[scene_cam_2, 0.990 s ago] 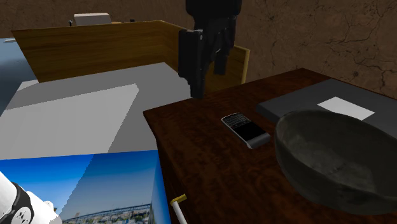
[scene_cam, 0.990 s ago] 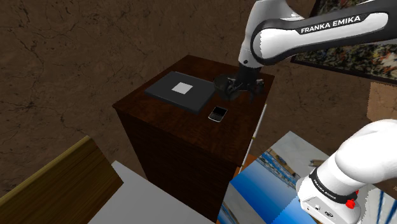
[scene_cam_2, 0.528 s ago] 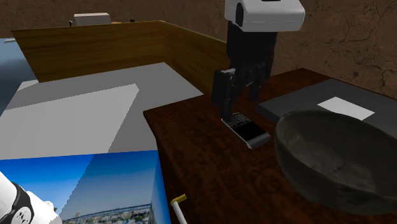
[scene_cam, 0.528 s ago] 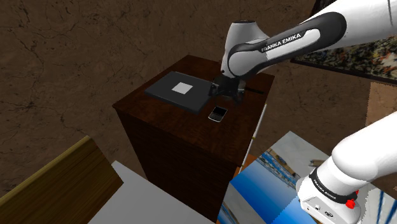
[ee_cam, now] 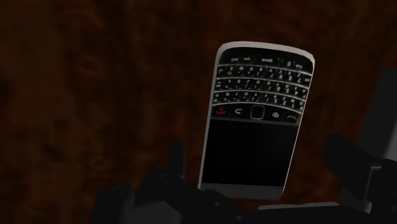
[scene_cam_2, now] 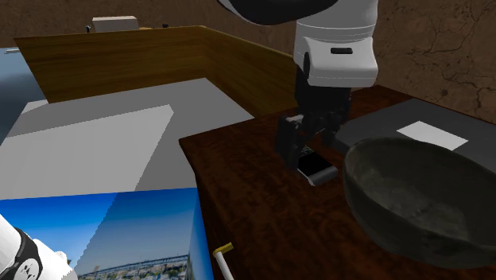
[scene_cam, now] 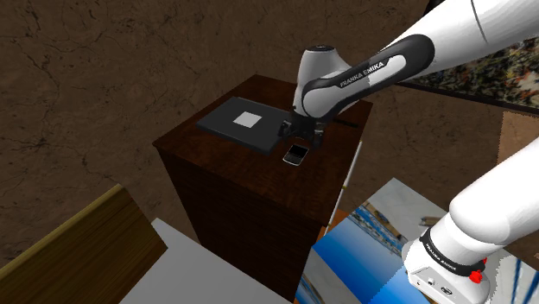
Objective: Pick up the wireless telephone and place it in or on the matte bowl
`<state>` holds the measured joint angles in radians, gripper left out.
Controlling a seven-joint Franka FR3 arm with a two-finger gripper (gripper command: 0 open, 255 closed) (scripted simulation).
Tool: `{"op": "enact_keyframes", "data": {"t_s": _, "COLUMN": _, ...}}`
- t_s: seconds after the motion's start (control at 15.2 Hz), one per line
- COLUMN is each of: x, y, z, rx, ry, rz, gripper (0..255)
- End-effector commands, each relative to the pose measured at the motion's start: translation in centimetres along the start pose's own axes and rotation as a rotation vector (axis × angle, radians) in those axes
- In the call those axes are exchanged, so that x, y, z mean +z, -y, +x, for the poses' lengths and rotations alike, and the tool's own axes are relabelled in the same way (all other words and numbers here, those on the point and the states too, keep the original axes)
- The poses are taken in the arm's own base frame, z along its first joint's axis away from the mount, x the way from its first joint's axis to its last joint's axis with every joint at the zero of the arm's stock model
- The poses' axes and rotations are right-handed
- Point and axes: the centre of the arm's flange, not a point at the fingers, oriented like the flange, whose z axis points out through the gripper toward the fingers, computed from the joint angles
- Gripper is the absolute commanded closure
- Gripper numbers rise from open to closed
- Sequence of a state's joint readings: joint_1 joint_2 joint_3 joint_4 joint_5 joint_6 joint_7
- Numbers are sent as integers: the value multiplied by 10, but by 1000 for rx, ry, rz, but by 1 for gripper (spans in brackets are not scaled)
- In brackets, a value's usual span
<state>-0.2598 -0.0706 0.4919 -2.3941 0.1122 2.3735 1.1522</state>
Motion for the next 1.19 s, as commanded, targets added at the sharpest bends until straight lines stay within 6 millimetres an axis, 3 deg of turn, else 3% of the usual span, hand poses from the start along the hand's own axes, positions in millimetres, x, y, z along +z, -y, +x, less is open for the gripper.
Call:
{"op": "enact_keyframes", "data": {"t_s": 0.0, "x": 15, "y": 0, "z": 0, "rx": 0, "ry": 0, "rz": 1, "gripper": 0}}
{"op": "enact_keyframes", "data": {"t_s": 0.53, "x": 15, "y": 0, "z": 0, "rx": 0, "ry": 0, "rz": 1, "gripper": 0}}
{"op": "enact_keyframes", "data": {"t_s": 0.59, "x": 15, "y": 0, "z": 0, "rx": 0, "ry": 0, "rz": 1, "gripper": 255}}
{"op": "enact_keyframes", "data": {"t_s": 1.12, "x": 14, "y": 0, "z": 0, "rx": 0, "ry": 0, "rz": 1, "gripper": 255}}
